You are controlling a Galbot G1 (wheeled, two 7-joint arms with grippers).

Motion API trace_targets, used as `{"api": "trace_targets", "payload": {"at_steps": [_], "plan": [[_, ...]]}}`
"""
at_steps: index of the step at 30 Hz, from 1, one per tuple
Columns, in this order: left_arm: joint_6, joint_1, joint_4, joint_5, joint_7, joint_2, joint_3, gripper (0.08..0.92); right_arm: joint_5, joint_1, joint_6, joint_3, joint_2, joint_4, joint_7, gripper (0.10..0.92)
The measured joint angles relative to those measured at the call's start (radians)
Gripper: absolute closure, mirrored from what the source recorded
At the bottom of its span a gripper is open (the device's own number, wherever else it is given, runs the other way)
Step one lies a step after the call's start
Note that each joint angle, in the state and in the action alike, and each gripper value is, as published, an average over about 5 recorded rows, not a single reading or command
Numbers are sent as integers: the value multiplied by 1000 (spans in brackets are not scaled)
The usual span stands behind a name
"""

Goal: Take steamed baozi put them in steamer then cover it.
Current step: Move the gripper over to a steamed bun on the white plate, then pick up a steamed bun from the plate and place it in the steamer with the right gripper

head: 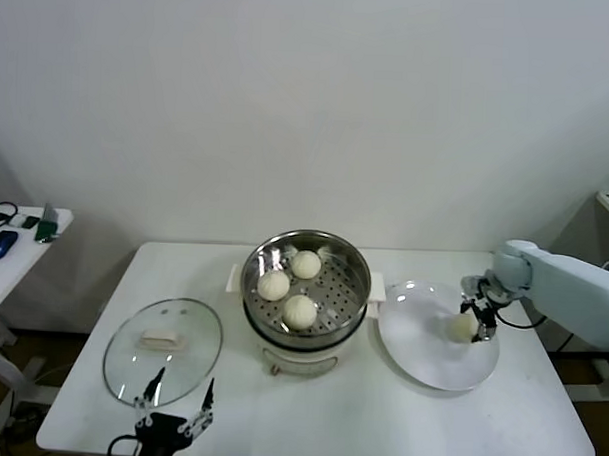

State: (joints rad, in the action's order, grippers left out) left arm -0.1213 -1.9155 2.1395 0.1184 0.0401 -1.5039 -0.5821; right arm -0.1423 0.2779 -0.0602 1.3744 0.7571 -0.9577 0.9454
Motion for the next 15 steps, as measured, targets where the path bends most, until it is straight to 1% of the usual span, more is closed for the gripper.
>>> {"api": "trace_targets", "payload": {"at_steps": [7,15], "plan": [[-1,-3,11,3,-1,5,1,177,-52,116,-31,75,-27,-87,-2,317],[-1,1,20,2,-1,15,10,177,-212,428,-70,259,-9,-286,9,303]]}}
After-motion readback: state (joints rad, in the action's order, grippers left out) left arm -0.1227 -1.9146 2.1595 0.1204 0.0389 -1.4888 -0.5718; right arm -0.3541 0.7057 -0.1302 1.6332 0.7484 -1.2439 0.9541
